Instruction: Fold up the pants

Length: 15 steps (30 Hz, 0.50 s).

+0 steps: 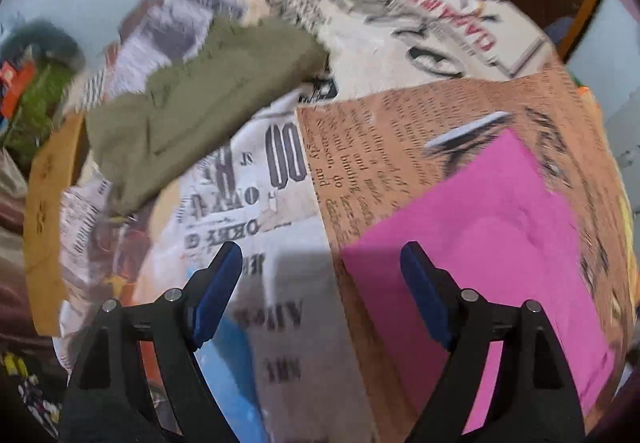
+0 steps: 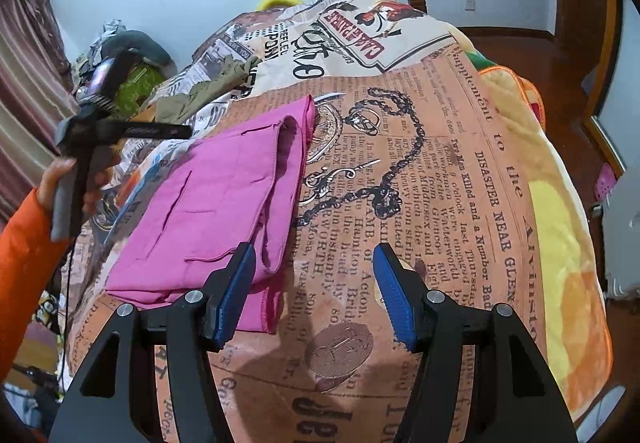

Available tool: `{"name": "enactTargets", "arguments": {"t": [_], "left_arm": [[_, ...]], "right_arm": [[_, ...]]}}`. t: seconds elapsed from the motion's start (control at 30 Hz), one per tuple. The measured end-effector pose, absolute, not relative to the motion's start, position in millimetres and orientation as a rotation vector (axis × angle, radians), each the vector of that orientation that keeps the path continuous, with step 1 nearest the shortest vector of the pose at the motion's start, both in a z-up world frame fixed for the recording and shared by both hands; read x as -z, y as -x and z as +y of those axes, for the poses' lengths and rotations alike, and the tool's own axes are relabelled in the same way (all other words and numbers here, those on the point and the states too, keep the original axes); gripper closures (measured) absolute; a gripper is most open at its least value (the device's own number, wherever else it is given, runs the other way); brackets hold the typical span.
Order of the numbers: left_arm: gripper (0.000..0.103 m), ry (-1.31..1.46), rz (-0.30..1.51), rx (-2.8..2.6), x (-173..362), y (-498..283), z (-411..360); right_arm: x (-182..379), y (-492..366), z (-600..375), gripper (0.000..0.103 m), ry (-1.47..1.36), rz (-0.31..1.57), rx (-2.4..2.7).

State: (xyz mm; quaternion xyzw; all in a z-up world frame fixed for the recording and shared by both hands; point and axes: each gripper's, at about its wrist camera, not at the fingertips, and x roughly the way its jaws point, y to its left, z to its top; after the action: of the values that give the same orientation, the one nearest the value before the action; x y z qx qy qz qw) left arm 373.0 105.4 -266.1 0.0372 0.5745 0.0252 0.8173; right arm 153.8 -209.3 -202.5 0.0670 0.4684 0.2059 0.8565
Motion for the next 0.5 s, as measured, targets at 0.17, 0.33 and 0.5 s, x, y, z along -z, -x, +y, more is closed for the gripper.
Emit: {"name": "enactTargets", "arguments": {"t": [0.17,0.33,0.5], "left_arm": [[0.018,-0.135,1.297,-0.064,302.8,-388.3,100.7],[0.011,-0.157,1.267,-0.07,298.3,-364.5,110.3],[0.01,-0.087,1.285,-0.097,290.3,-334.2,132.2]], "right_arm": [[207.8,-158.2,-212.2,0.046,-0.14,0.999,-0.419],[211.3,-160.9,-212.4,0.046,-0.143,1.011,-0.422],[207.4,-157.2,-207.7,0.046,-0.145,0.995,-0.447]]}}
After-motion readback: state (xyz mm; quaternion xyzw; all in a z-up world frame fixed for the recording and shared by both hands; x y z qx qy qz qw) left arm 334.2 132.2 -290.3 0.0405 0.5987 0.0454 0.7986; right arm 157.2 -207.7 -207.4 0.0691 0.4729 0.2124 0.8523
